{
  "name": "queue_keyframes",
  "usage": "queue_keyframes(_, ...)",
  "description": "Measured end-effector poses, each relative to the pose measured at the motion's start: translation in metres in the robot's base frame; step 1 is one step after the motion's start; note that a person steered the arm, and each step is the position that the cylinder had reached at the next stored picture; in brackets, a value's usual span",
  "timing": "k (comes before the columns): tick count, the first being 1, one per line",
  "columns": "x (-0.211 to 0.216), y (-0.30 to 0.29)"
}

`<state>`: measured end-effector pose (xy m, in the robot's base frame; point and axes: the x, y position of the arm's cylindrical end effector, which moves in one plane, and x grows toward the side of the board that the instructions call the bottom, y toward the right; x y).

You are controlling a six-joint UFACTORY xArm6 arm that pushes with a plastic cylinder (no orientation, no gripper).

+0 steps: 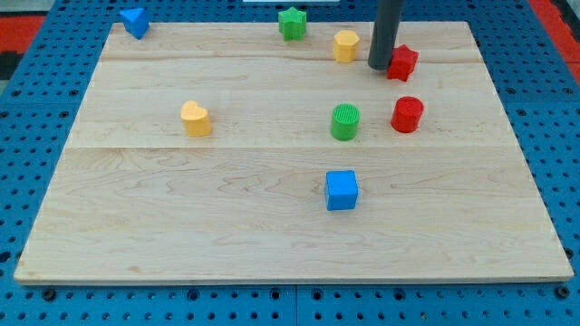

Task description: Push to the red star towards the top right

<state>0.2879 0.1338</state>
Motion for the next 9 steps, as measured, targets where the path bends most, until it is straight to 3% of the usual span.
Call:
queue_keyframes(3,0.053,0.026)
queue_keyframes(9,-0.010,0.035)
